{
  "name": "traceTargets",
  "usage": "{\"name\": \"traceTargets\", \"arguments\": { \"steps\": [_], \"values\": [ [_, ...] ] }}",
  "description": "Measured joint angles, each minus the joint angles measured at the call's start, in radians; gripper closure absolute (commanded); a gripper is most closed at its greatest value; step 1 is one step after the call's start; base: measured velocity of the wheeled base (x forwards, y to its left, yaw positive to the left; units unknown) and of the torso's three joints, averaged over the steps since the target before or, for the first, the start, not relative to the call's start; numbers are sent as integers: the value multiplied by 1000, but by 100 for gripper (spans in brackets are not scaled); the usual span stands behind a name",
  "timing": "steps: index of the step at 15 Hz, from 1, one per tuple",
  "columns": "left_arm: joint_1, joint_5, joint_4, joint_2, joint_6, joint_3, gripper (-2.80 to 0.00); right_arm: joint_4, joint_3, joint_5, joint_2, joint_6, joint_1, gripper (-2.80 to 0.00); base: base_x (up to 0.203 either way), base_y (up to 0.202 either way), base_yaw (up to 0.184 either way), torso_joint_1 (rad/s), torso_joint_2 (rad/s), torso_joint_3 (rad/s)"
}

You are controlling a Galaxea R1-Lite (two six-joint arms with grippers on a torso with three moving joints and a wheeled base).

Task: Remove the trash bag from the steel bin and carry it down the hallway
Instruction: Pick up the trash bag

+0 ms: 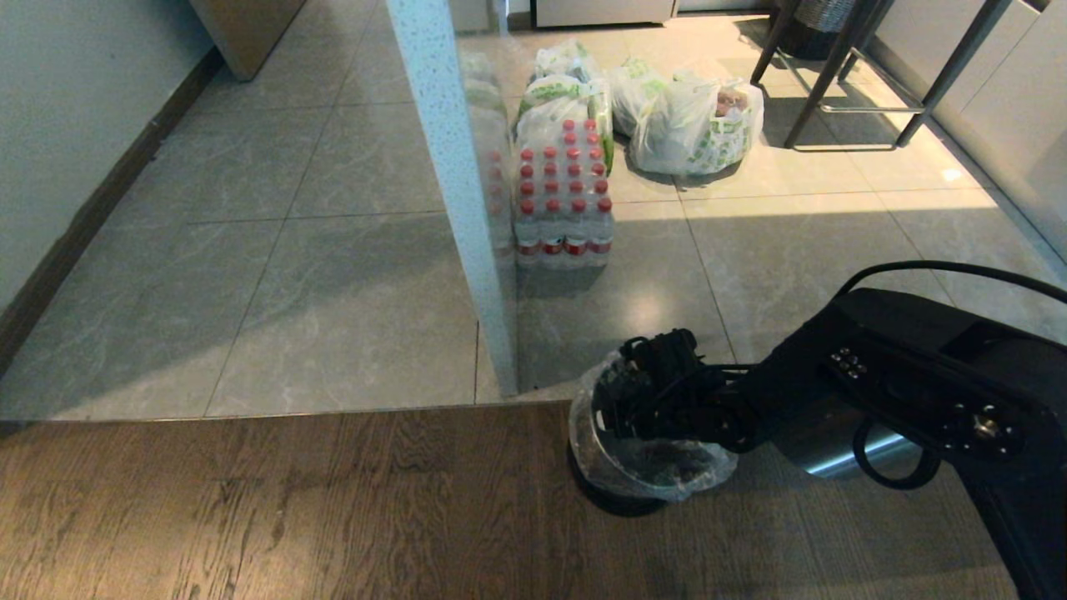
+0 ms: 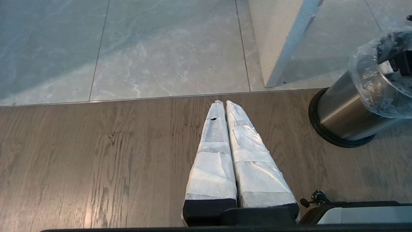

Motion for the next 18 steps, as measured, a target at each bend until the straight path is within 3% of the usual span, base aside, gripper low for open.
{"name": "traceTargets", "arguments": {
  "steps": [6,7,18],
  "values": [
    [0,0,0,0,0,0,0,-36,-6,3,38,1,-18,-280,0,0,0,0,0,0],
    [0,0,0,0,0,0,0,-36,-6,4,41,2,-18,0,0,0,0,0,0,0],
    [0,0,0,0,0,0,0,-26,3,-1,-5,1,-27,0,0,0,0,0,0,0]
  ]
}}
